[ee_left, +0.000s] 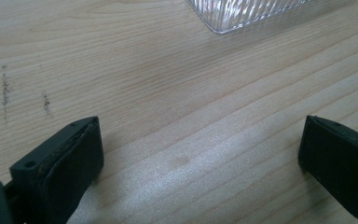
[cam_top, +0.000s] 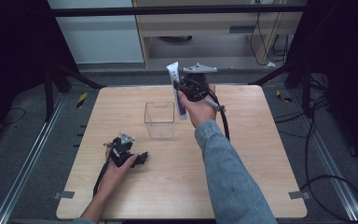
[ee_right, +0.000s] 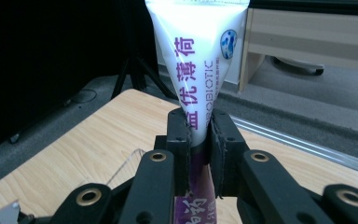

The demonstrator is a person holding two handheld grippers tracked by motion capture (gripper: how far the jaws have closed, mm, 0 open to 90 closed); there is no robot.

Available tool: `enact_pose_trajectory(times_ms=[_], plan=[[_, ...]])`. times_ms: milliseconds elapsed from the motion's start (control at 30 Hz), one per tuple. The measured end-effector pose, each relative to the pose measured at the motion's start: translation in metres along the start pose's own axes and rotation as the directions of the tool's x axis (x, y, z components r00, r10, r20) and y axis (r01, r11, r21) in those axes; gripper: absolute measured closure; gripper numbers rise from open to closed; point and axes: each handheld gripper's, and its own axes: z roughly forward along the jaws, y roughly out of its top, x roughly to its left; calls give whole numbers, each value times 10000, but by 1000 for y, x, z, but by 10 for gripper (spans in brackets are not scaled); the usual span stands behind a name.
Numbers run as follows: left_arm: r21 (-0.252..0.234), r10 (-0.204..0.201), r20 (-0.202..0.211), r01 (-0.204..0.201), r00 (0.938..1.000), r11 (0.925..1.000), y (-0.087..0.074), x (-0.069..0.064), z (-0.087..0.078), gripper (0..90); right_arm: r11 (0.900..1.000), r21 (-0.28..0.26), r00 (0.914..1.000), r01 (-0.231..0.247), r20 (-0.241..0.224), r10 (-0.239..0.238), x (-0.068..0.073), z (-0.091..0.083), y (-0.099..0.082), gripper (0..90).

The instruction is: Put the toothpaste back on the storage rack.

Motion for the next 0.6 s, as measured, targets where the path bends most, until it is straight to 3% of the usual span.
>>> enact_pose_trajectory(times_ms=[300, 600], plan=[[11, 3, 1, -3, 10000, 10000, 0, 0, 0, 0, 9995, -295, 9999, 103, -35, -104, 11, 16, 20, 796], [17, 10, 6, -10, 10000, 10000, 0, 0, 0, 0, 9981, -614, 9999, 102, -44, -105, 19, 33, 25, 796]])
